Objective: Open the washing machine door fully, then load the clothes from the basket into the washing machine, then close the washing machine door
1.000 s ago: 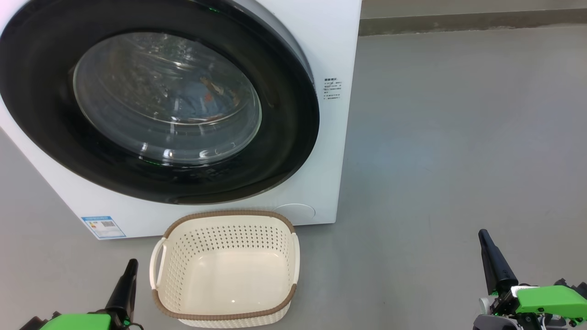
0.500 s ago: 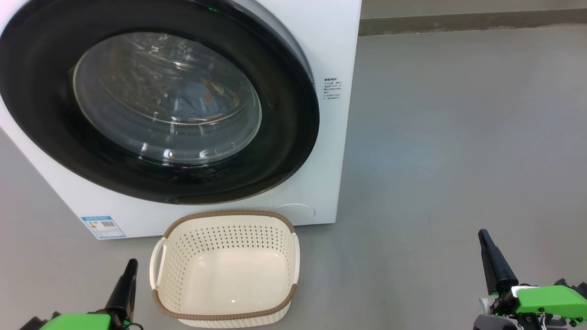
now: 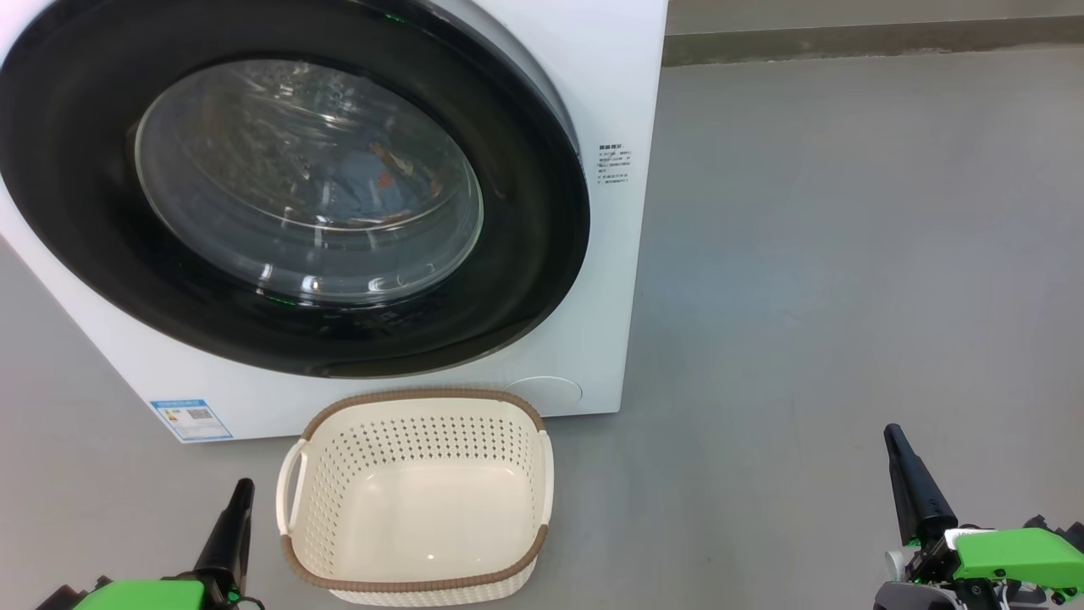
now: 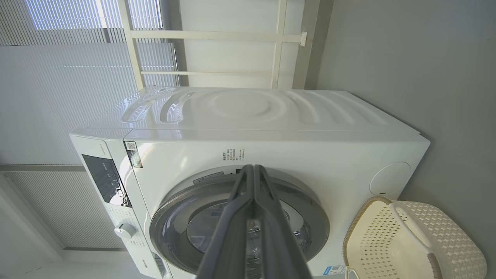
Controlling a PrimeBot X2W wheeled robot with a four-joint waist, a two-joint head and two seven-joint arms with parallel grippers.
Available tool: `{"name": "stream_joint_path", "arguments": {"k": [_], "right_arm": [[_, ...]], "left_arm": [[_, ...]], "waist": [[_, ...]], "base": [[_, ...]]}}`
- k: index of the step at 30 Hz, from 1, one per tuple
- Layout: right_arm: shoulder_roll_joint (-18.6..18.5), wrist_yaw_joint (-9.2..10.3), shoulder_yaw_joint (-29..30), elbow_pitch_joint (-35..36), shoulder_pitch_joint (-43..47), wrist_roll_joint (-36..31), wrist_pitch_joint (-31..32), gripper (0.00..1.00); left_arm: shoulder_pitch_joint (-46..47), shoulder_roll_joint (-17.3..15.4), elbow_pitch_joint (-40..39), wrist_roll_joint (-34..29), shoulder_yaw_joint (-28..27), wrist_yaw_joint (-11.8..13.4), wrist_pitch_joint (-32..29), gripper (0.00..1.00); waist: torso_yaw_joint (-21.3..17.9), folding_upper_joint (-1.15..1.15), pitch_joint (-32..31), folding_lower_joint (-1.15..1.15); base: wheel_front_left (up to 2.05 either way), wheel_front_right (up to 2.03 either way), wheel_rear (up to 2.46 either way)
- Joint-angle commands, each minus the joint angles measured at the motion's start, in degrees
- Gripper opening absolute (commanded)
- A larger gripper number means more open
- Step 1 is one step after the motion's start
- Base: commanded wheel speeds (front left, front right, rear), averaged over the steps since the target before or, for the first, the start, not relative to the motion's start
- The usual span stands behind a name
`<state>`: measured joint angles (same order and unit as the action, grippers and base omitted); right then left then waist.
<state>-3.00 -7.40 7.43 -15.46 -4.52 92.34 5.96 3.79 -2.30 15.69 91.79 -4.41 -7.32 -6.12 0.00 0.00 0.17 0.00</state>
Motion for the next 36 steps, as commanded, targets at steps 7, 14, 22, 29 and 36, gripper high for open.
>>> {"name": "stream_joint_path", "arguments": {"k": [7,14,22,29,36], "right_arm": [[-0.1,-0.09,-1.18,1.45,-1.64,0.05,0.31,0.0],[-0.08,-0.09,-1.15,1.45,-1.64,0.02,0.34,0.0],[-0.05,-0.09,-1.11,1.45,-1.65,-0.01,0.36,0.0],[-0.04,-0.09,-1.08,1.45,-1.65,-0.03,0.39,0.0],[-0.02,-0.09,-1.06,1.45,-1.65,-0.05,0.41,0.0]], "left_arm": [[2.39,-0.68,-1.64,0.45,-2.02,-0.16,-0.29,0.0],[2.39,-0.67,-1.64,0.44,-2.04,-0.16,-0.3,0.0],[2.39,-0.66,-1.64,0.42,-2.06,-0.16,-0.32,0.0],[2.39,-0.65,-1.64,0.41,-2.07,-0.17,-0.33,0.0],[2.4,-0.64,-1.64,0.4,-2.08,-0.17,-0.34,0.0]], "waist": [[0.0,0.0,0.0,0.0],[0.0,0.0,0.0,0.0],[0.0,0.0,0.0,0.0],[0.0,0.0,0.0,0.0],[0.0,0.0,0.0,0.0]], "base": [[0.0,0.0,0.0],[0.0,0.0,0.0],[0.0,0.0,0.0],[0.0,0.0,0.0],[0.0,0.0,0.0]]}}
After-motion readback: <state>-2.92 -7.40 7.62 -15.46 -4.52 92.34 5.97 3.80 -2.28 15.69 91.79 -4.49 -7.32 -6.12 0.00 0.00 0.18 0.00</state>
